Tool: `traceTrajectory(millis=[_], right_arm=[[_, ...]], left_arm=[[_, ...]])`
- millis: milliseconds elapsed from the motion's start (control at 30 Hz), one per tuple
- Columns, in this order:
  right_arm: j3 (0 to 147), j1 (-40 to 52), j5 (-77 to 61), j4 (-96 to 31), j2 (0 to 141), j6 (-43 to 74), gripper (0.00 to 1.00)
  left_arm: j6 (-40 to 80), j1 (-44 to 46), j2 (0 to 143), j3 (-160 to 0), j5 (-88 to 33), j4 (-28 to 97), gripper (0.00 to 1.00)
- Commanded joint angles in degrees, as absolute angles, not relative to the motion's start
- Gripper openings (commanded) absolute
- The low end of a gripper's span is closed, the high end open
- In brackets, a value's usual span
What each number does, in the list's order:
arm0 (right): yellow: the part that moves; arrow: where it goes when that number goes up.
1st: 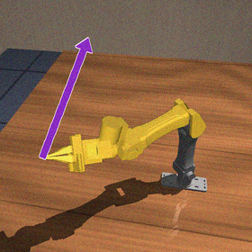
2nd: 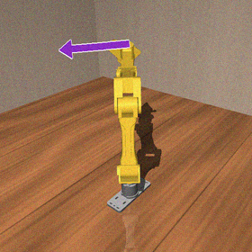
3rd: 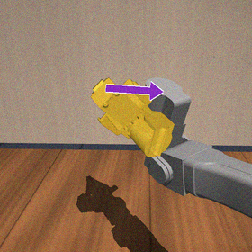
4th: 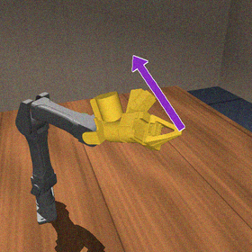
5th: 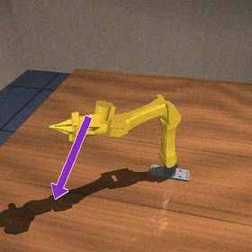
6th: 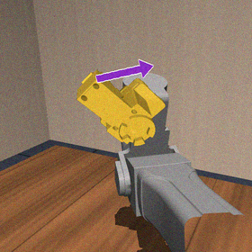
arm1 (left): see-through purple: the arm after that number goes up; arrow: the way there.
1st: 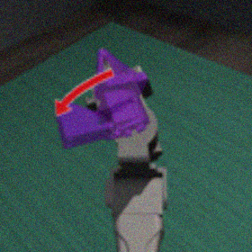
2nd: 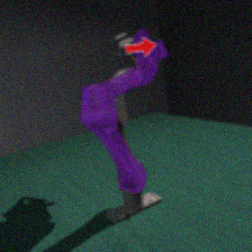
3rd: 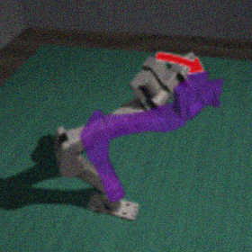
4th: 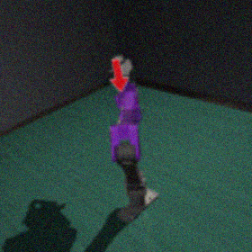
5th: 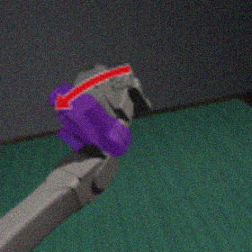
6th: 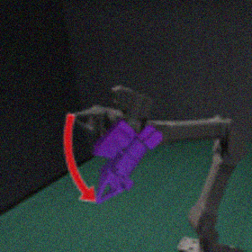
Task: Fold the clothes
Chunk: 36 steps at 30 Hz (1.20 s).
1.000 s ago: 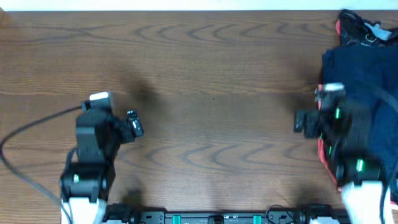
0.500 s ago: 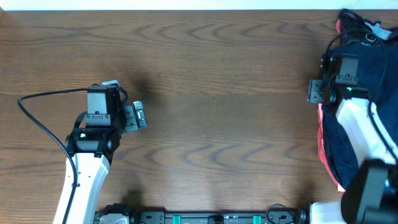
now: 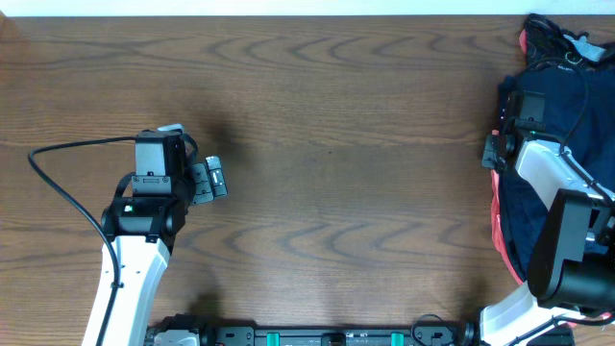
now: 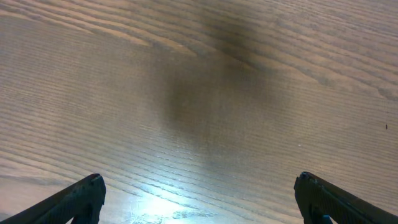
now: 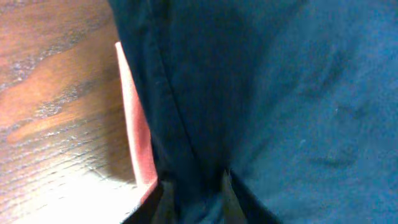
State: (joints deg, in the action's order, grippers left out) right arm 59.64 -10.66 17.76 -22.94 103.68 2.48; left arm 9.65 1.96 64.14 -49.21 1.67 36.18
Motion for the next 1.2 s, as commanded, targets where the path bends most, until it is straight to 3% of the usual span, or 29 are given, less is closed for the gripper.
traceTrajectory(millis=[0, 33, 233, 400, 533, 700, 833, 1000, 1033, 1067, 1133, 1167], right_arm=[[60.4, -11.4, 20.2, -23.0, 103.9, 3.0, 0.07], [60.4, -11.4, 20.2, -23.0, 103.6, 3.0, 0.01], [62.9, -11.3, 17.1, -25.1, 96.4, 2.9, 0.01], [70.0, -9.5, -5.2, -31.1, 86.6, -2.8, 0.01], [71.9, -5.2, -17.5, -34.8, 81.7, -3.4, 0.01], [71.4, 4.7, -18.7, -35.9, 82.3, -1.6, 0.01], [71.4, 14.4, -18.7, -29.7, 86.4, 3.3, 0.01], [71.4, 25.0, -18.9, -11.9, 93.1, 11.6, 0.01], [71.4, 26.4, -18.7, -9.4, 94.1, 11.4, 0.05], [71.4, 27.7, -18.0, -7.5, 95.0, 10.8, 0.17], [71.4, 29.0, -15.4, -6.7, 95.9, 10.2, 0.99], [71.4, 29.1, -13.2, -7.6, 96.0, 10.2, 0.99]], left_arm=[[10.4, 1.7, 64.3, -50.2, 1.5, 36.4, 0.98], [10.4, 1.7, 64.3, -50.2, 1.5, 36.4, 0.98], [10.4, 1.7, 64.3, -50.2, 1.5, 36.4, 0.98], [10.4, 1.7, 64.3, -50.2, 1.5, 35.7, 0.98], [11.1, 1.7, 64.3, -50.2, 1.5, 35.1, 0.98], [11.7, 1.7, 64.3, -50.2, 1.5, 34.2, 0.98], [11.7, 1.7, 64.3, -50.2, 1.5, 32.2, 0.98], [11.7, 1.7, 64.3, -50.2, 1.0, 29.2, 0.98], [11.7, 1.7, 64.3, -50.2, -0.2, 28.9, 0.98], [11.7, 1.7, 64.3, -50.2, -2.1, 28.6, 0.98], [11.7, 1.7, 64.3, -50.2, -5.8, 28.3, 0.98], [11.7, 1.7, 64.3, -50.2, -8.3, 28.3, 0.98]])
